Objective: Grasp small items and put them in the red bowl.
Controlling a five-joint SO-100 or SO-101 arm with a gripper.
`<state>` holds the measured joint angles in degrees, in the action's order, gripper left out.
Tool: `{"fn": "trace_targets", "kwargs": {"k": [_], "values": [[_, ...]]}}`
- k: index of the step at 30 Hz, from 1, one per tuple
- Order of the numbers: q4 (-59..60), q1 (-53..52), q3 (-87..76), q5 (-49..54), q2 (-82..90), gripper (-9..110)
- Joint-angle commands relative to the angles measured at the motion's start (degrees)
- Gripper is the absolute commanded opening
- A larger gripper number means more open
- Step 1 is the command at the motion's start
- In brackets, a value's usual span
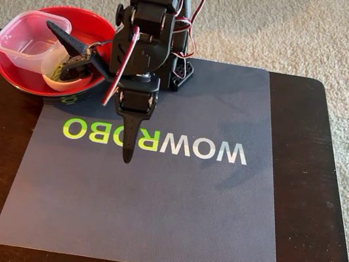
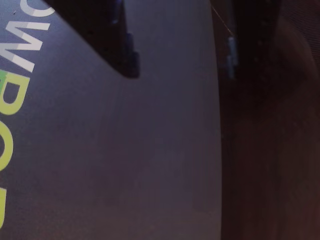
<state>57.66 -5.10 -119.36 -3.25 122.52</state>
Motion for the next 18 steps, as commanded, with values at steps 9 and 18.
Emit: {"fn": "trace_targets", "kwargs": {"k": [9,18], "values": [[-0.79,1.05,0.35,-0.62,0.88,22],[-0.79,1.32,0.26,-0.88,0.09,22]]}}
